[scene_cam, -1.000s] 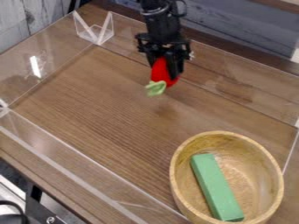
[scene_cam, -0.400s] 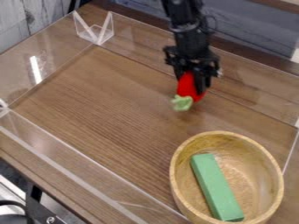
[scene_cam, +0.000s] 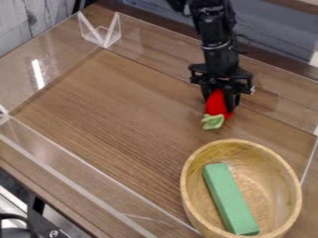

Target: Move the red object to the right side of the table

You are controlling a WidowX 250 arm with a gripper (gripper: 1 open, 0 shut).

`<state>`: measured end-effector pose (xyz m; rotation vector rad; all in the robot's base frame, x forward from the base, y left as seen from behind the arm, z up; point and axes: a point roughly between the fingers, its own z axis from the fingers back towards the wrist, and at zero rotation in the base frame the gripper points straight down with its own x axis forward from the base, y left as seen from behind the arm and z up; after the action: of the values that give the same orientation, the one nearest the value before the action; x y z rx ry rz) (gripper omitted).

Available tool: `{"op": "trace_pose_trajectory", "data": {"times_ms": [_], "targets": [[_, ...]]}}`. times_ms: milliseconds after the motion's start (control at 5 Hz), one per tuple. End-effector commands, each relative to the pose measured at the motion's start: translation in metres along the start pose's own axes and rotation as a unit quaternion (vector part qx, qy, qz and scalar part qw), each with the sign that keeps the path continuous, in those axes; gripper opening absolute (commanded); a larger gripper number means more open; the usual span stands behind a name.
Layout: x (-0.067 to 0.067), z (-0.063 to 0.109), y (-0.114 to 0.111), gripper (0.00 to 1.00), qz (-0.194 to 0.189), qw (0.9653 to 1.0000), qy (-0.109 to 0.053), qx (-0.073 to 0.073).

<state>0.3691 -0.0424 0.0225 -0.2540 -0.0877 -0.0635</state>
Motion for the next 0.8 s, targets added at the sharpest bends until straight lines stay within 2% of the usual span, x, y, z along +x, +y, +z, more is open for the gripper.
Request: {"op": "trace_pose_trajectory", "data": {"times_ms": [0, 200, 600], "targets": [[0.005, 0.002, -0.007, 0.0, -0.017, 0.9998, -0.011, 0.003], [0.003, 0.0, -0.008, 0.0, -0.025, 0.9997, -0.005, 0.004], [-0.009, 0.001, -0.011, 0.0, -0.011, 0.9999, 0.001, 0.007]]}}
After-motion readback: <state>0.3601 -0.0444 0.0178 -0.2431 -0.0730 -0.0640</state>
